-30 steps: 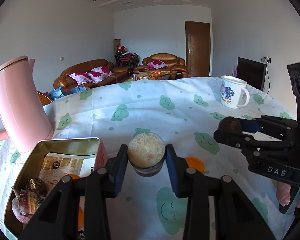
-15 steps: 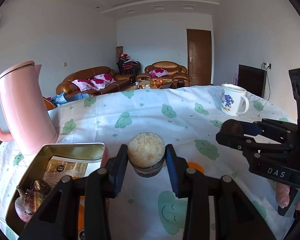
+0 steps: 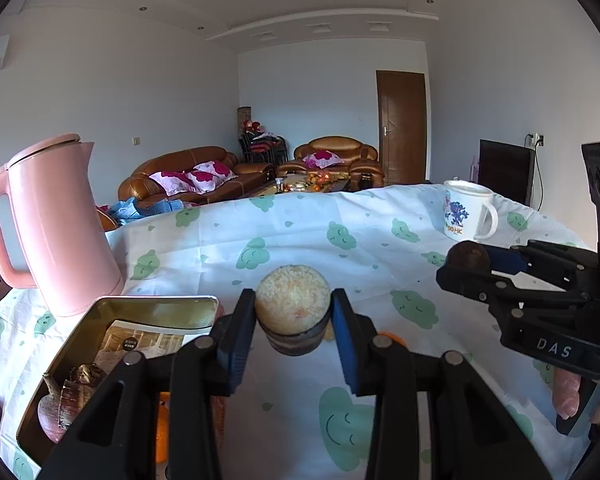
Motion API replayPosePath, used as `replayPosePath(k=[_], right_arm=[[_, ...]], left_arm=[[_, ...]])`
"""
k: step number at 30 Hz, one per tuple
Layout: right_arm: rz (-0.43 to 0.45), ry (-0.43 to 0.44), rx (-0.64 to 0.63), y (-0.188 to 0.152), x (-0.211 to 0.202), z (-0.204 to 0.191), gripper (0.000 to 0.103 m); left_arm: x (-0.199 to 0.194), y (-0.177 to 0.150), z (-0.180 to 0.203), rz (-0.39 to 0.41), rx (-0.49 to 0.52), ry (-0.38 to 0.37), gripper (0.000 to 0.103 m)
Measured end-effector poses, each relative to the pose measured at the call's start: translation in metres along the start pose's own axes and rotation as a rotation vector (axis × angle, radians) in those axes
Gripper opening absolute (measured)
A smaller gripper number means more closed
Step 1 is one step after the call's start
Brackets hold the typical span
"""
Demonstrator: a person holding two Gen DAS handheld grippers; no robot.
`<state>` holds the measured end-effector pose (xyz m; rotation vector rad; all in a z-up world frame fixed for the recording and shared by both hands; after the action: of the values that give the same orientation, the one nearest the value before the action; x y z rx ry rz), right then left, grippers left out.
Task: Organize fruits
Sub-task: 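Lift the jar and mangosteen and carry both toward the tin box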
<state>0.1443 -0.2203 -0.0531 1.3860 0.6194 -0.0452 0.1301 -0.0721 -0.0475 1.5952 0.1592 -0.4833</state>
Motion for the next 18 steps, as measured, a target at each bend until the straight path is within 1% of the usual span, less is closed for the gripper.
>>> replayPosePath(k=[18], right_arm=[[0.056, -0.019, -0.013, 0.002, -0.011, -0.002, 0.040]], left_arm=[[-0.012, 0.002, -0.001, 0.058, -0.003, 0.032, 0.039]])
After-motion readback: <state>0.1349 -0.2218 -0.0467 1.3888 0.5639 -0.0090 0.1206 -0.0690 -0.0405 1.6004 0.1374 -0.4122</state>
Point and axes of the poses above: each gripper's, at about its wrist camera, not at the fingertips, and x roughly the way its jaws point, z to its right, y to its top, the point moved 5 cm from there along x, roughly the way its jaws point, and after that the axes turned 2 degrees about -x, right-handed, at the moved point
